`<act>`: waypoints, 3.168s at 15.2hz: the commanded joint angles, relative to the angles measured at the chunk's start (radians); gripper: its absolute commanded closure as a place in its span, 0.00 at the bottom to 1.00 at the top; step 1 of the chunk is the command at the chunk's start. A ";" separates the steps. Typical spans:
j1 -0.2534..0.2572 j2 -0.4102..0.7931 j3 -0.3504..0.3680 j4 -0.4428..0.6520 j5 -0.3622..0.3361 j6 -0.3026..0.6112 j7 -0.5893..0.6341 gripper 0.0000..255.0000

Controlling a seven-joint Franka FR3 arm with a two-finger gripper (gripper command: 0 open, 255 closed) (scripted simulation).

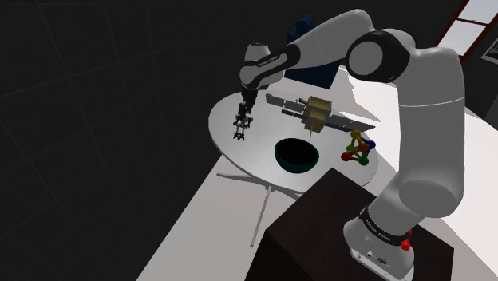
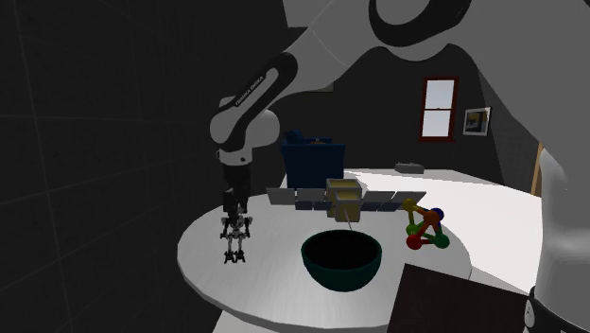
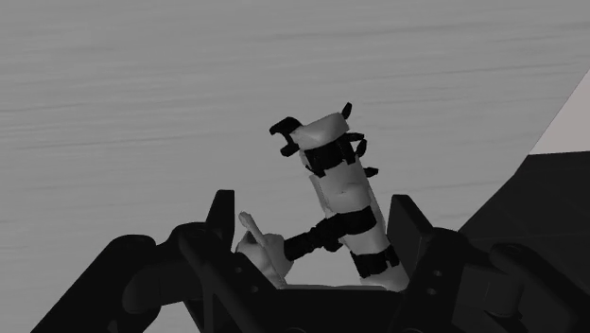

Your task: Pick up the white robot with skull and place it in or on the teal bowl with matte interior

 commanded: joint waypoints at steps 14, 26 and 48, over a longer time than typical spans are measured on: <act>0.003 -0.096 -0.005 0.059 -0.007 -0.154 0.001 1.00; 0.004 -0.145 -0.007 0.148 -0.011 -0.292 0.001 1.00; -0.032 -0.845 -0.050 -0.592 -0.089 -0.248 -0.052 1.00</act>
